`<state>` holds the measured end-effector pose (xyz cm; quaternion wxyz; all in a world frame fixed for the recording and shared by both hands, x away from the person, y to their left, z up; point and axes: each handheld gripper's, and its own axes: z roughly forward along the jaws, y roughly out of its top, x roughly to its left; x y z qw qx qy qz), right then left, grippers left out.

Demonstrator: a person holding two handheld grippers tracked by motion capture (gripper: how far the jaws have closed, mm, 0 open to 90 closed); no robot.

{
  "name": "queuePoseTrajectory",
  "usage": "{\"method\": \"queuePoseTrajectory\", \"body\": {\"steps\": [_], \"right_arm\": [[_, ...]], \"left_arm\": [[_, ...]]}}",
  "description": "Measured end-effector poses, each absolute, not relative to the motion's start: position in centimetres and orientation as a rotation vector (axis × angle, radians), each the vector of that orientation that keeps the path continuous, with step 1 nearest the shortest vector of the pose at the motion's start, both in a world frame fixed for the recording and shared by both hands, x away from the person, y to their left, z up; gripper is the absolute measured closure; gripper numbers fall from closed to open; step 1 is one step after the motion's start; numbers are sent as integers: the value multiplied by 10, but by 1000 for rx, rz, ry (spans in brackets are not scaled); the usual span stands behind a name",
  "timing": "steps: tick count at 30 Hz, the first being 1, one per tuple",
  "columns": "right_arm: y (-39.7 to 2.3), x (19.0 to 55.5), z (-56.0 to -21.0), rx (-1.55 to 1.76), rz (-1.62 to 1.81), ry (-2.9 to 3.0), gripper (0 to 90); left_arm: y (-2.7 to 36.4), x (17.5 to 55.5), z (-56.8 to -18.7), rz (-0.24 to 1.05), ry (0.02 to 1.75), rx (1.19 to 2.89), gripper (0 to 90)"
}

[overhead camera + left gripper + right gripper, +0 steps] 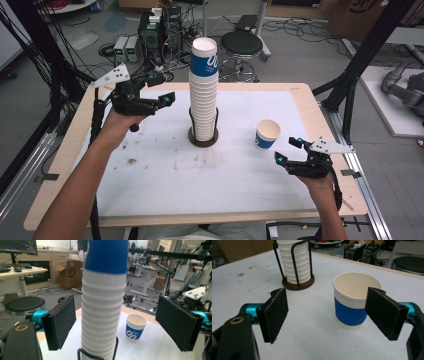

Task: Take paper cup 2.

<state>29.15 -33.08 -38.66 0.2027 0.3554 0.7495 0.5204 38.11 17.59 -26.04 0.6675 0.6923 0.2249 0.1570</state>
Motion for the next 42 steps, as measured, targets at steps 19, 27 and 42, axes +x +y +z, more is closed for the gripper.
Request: {"method": "queuePoseTrajectory", "body": {"steps": [19,27,42], "right_arm": [[-330,292,-387,980,1464,2100,196],[-329,293,-388,980,1471,2106,196],[-332,292,-388,985,1471,2103,196]], "left_arm": [[133,428,-194,400,507,1633,162],[105,438,-187,386,510,1671,162],[91,445,-188,391,496,1714,277]]}}
